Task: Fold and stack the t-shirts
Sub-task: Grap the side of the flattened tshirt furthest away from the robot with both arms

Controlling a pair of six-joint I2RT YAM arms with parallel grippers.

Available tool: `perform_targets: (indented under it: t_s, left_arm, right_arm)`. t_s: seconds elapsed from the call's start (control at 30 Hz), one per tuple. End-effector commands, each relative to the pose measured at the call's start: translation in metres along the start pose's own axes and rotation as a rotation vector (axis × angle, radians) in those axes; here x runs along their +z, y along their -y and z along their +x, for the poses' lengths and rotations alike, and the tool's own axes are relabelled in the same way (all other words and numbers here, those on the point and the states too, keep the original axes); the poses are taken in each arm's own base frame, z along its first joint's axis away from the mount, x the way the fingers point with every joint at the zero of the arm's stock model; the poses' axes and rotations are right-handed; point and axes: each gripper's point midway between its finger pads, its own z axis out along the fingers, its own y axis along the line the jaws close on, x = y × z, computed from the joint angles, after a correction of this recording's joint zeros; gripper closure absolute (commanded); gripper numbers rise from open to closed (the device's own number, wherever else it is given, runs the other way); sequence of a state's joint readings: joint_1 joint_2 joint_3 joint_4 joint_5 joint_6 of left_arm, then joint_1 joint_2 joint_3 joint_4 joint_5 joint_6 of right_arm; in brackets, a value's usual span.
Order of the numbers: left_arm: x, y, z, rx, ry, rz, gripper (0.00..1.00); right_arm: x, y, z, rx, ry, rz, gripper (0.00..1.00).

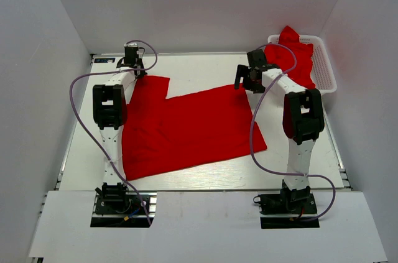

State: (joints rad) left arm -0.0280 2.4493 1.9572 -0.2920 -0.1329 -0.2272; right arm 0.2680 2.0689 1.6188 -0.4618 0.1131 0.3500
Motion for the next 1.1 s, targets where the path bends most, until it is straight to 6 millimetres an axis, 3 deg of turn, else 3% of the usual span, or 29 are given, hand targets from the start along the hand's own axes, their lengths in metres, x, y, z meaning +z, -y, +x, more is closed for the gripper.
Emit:
perform_targets:
  t_s: [0.0,0.07,0.1,0.13,0.2,0.27,0.3,0.43,0.7,0.93,1.0,1.07]
  left_arm:
    - [-0.007,0.002,0.058,-0.011,-0.182,0.03,0.99]
    - [-0.008,0.001,0.063,-0.01,-0.187,0.029,1.0]
    - [-0.01,0.003,0.055,-0.013,-0.162,0.035,1.0]
    - [-0.011,0.001,0.062,-0.012,-0.174,0.032,1.0]
    - [-0.018,0.004,0.044,-0.018,-0.111,0.048,1.0]
    - [-0.025,0.005,0.044,-0.02,-0.094,0.062,1.0]
    - [-0.034,0.007,0.026,-0.025,-0.043,0.074,1.0]
    - [-0.048,0.01,0.009,-0.03,0.009,0.087,1.0]
    - [-0.057,0.01,0.001,-0.034,0.041,0.095,1.0]
    - [-0.058,0.013,0.002,-0.034,0.045,0.115,1.0]
    - [-0.058,0.013,0.005,-0.034,0.045,0.115,1.0]
    - [-0.061,0.013,0.0,-0.035,0.053,0.117,1.0]
  right_arm:
    - [-0.017,0.004,-0.018,0.026,0.068,0.014,0.1]
    - [-0.017,0.004,-0.018,0.028,0.072,0.021,0.1]
    - [-0.016,0.005,-0.018,0.028,0.072,0.024,0.1]
    - [-0.017,0.004,-0.021,0.029,0.078,0.02,0.1]
    - [-0.015,0.004,-0.023,0.031,0.08,0.028,0.1]
    - [-0.014,0.002,-0.032,0.035,0.098,0.022,0.1]
    - [-0.01,-0.001,-0.031,0.034,0.093,0.018,0.1]
    - [-0.002,-0.01,-0.046,0.062,0.128,-0.006,0.1]
    - [0.023,-0.014,-0.064,0.129,0.203,0.012,0.1]
    - [0.059,-0.018,-0.066,0.111,0.194,0.008,0.17]
    - [0.071,-0.02,-0.052,0.111,0.142,-0.006,0.25]
    - [0.072,-0.02,-0.042,0.11,0.12,-0.004,0.26]
